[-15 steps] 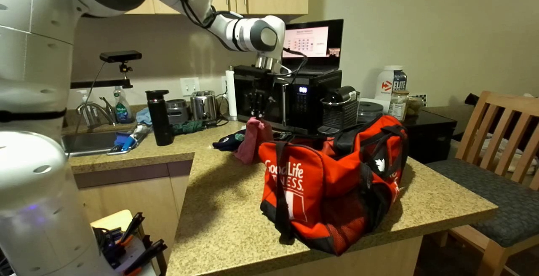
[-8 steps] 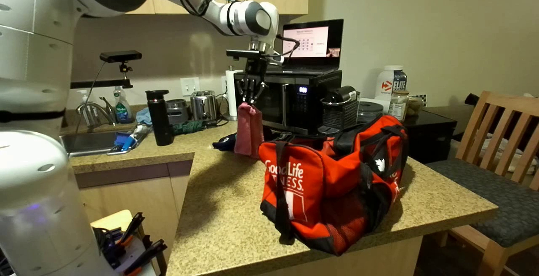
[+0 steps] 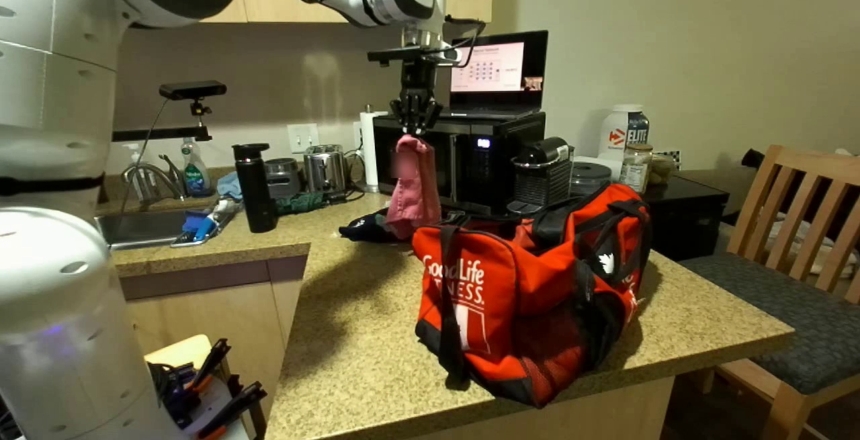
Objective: Put the pink towel inside the red bag
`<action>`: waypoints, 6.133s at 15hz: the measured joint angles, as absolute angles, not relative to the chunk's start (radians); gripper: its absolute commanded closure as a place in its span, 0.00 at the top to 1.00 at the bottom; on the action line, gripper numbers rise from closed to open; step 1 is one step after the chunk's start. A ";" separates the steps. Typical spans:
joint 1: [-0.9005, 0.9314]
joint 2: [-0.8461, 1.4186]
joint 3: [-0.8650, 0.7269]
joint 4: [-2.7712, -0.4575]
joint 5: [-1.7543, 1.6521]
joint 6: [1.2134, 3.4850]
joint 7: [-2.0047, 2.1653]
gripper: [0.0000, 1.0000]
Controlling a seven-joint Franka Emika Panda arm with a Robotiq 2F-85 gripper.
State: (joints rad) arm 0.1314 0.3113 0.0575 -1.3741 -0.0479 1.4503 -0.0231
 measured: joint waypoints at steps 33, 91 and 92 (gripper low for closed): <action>0.019 0.154 -0.147 -1.296 -0.154 1.612 0.491 0.06; 0.142 0.319 0.106 -1.813 -0.001 2.036 0.002 1.00; 0.142 0.319 0.106 -1.813 -0.001 2.036 0.002 1.00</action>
